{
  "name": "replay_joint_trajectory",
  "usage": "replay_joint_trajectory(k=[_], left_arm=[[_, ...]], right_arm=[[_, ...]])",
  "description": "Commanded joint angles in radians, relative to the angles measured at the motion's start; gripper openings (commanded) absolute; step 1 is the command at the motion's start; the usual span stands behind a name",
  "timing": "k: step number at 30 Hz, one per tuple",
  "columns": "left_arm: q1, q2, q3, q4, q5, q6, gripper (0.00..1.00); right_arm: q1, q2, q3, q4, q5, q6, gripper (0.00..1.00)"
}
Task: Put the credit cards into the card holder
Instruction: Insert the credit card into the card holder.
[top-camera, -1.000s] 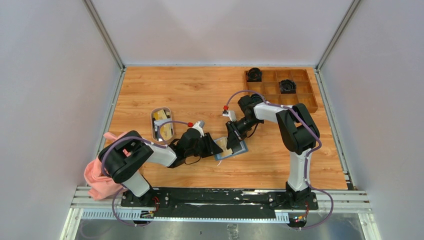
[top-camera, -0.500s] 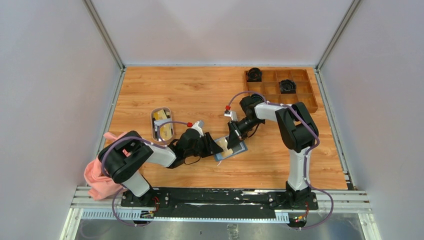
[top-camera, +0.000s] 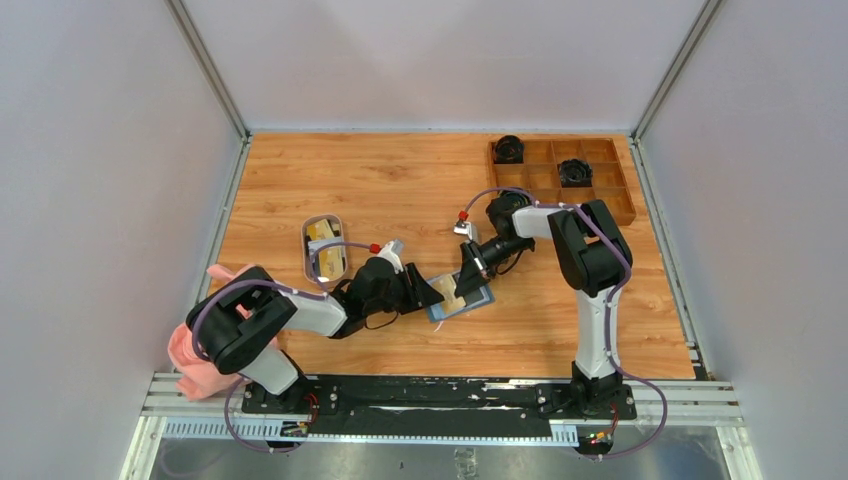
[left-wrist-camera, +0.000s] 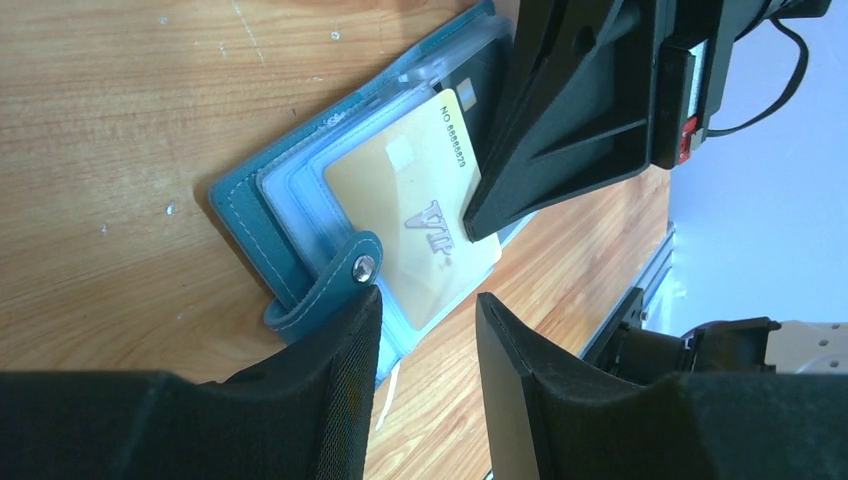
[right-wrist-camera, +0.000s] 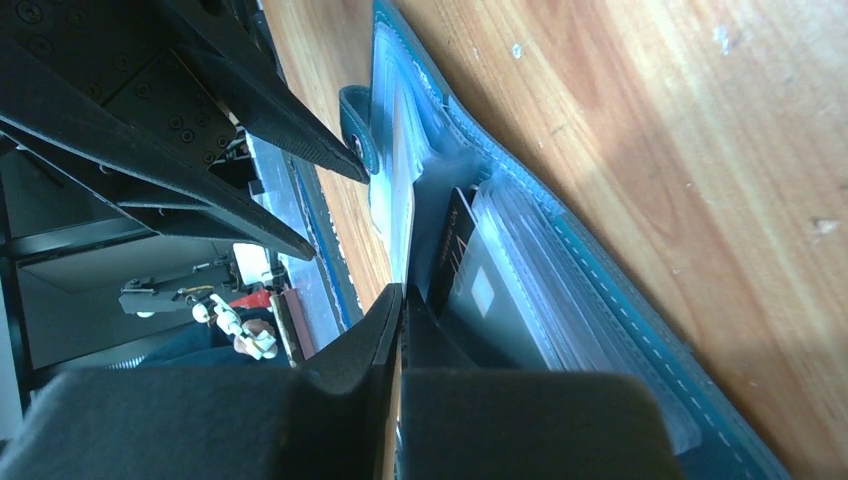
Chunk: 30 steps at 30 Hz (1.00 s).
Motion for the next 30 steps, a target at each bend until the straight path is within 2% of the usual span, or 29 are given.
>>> replay_joint_trajectory(k=[1, 14, 24, 30], left_arm=[[0.007, -0.033, -0.012, 0.001, -0.007, 0.005, 0.43], [0.008, -0.066, -0.04, 0.054, -0.001, -0.017, 0.41], [0.011, 0.056, -0.05, 0.249, 0.042, -0.081, 0.4], [0.012, 0.109, -0.048, 0.259, 0.035, -0.093, 0.39]], right_arm=[[-0.022, 0.02, 0.009, -0.026, -0.072, -0.009, 0.0], [-0.053, 0.051, 0.017, -0.062, -0.161, -0.055, 0.0], [-0.053, 0.05, 0.022, -0.071, -0.159, -0.064, 0.0], [-0.054, 0.049, 0.023, -0.074, -0.162, -0.064, 0.0]])
